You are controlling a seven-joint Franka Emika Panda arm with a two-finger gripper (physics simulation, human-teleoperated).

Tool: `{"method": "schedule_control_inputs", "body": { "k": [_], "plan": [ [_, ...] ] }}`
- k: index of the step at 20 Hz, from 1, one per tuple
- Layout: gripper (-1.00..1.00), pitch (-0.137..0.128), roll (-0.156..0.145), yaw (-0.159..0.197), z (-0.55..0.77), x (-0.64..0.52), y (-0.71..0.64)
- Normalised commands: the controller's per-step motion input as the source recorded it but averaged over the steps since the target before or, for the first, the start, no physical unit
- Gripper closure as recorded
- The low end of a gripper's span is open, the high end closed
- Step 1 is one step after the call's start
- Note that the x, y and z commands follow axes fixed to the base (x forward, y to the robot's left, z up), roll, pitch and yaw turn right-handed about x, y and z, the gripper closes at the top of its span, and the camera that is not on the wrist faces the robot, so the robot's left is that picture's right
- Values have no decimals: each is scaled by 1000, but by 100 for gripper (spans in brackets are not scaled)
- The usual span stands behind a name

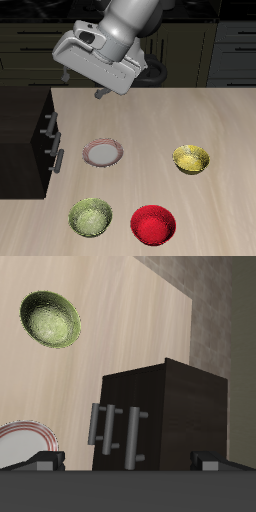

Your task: Open the top drawer of the wooden cabinet

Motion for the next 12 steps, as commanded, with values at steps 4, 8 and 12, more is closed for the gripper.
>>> {"method": "schedule_control_inputs", "body": {
  "k": [4, 8, 12],
  "plan": [
    [-100, -25, -46, 44, -67, 34, -163],
    [-100, 11, -16, 6, -102, 26, -113],
    [-100, 24, -22, 19, -241, 104, -201]
  ]
}}
